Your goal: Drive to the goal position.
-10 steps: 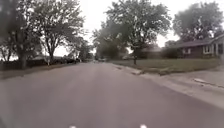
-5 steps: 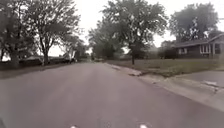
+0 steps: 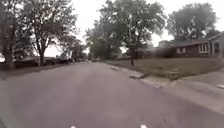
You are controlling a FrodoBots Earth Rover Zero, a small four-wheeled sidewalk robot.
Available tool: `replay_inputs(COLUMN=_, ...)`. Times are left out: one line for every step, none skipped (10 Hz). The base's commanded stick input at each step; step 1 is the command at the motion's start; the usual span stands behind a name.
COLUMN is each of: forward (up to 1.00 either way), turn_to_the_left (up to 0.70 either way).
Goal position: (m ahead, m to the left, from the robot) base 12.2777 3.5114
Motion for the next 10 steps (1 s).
replay_inputs(forward=1.0, turn_to_the_left=-0.36)
replay_inputs(forward=1.0, turn_to_the_left=-0.36)
replay_inputs(forward=1.0, turn_to_the_left=-0.29)
replay_inputs(forward=1.0, turn_to_the_left=0.0)
replay_inputs(forward=1.0, turn_to_the_left=0.0)
replay_inputs(forward=1.0, turn_to_the_left=0.0)
replay_inputs(forward=1.0, turn_to_the_left=0.0)
replay_inputs(forward=1.0, turn_to_the_left=0.0)
replay_inputs(forward=1.0, turn_to_the_left=0.0)
replay_inputs(forward=1.0, turn_to_the_left=0.0)
